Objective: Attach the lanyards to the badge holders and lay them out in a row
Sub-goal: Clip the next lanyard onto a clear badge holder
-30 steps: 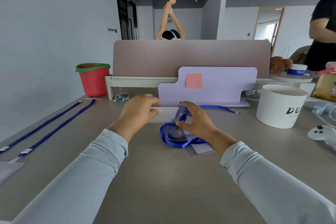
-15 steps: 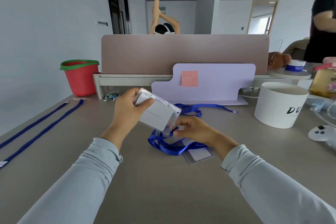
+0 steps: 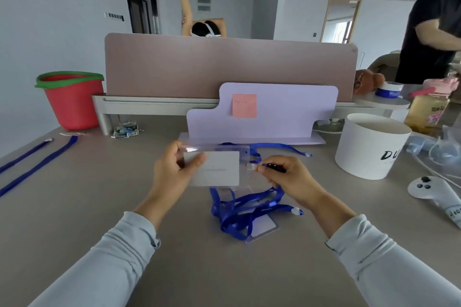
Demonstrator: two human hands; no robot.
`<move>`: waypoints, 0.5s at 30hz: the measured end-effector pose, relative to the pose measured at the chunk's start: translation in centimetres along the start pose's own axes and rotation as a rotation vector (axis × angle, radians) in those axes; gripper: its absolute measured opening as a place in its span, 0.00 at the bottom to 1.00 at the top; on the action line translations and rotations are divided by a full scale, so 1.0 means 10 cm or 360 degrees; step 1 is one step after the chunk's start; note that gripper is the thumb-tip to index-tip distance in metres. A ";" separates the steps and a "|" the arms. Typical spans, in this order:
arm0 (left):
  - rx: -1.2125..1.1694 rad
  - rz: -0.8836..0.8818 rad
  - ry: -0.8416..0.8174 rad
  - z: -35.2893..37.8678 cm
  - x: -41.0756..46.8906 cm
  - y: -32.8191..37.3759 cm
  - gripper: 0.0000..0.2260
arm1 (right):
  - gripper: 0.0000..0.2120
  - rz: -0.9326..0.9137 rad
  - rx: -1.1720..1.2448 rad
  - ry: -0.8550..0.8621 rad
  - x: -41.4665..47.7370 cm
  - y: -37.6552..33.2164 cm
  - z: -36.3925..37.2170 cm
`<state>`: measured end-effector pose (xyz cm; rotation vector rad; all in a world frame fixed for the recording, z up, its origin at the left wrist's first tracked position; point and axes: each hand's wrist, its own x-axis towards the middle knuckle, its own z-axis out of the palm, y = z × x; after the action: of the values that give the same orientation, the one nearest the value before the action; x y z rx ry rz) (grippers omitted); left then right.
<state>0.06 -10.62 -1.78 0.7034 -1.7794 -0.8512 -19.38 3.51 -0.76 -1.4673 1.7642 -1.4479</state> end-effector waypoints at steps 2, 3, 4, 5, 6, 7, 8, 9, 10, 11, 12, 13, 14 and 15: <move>0.0078 -0.0008 -0.0099 0.02 -0.01 -0.06 0.11 | 0.05 0.0018 0.0016 0.0053 -0.04 0.01 -0.03; 0.0103 -0.0013 -0.0131 0.04 -0.03 -0.09 0.10 | 0.06 0.0030 -0.0007 0.0061 -0.06 0.01 -0.03; 0.0115 -0.0008 -0.0149 0.06 -0.06 -0.11 0.09 | 0.06 0.0038 -0.0045 0.0066 -0.06 0.03 -0.03; 0.0111 0.0000 -0.0156 0.09 -0.09 -0.12 0.09 | 0.06 0.0046 -0.0089 0.0065 -0.07 0.05 -0.02; 0.0098 0.0015 -0.0158 0.11 -0.12 -0.13 0.09 | 0.07 0.0052 -0.0123 0.0060 -0.07 0.07 -0.02; 0.0070 0.0030 -0.0159 0.14 -0.15 -0.14 0.09 | 0.07 0.0063 -0.0132 0.0055 -0.07 0.09 -0.01; 0.0056 0.0053 -0.0147 0.15 -0.18 -0.15 0.09 | 0.07 0.0083 -0.0104 0.0054 -0.08 0.11 -0.01; 0.0061 0.0076 -0.0119 0.15 -0.19 -0.16 0.10 | 0.07 0.0112 -0.0041 0.0056 -0.09 0.13 0.00; 0.0094 0.0103 -0.0085 0.15 -0.19 -0.18 0.11 | 0.06 0.0141 0.0025 0.0060 -0.10 0.14 0.01; 0.0125 0.0127 -0.0060 0.14 -0.19 -0.19 0.11 | 0.06 0.0153 0.0058 0.0073 -0.11 0.15 0.02; 0.0156 0.0150 -0.0047 0.13 -0.19 -0.19 0.12 | 0.07 0.0140 0.0046 0.0106 -0.11 0.17 0.03; 0.0175 0.0175 -0.0045 0.13 -0.20 -0.20 0.12 | 0.08 0.0111 0.0006 0.0148 -0.11 0.19 0.04; 0.0203 0.0216 -0.0045 0.12 -0.20 -0.21 0.12 | 0.09 0.0077 -0.0037 0.0191 -0.11 0.21 0.05; 0.0240 0.0265 -0.0046 0.12 -0.20 -0.21 0.12 | 0.10 0.0048 -0.0069 0.0230 -0.11 0.22 0.06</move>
<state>-0.25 -9.98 -4.89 0.6317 -1.9135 -0.6233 -19.49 4.05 -3.24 -1.3818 1.9058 -1.5437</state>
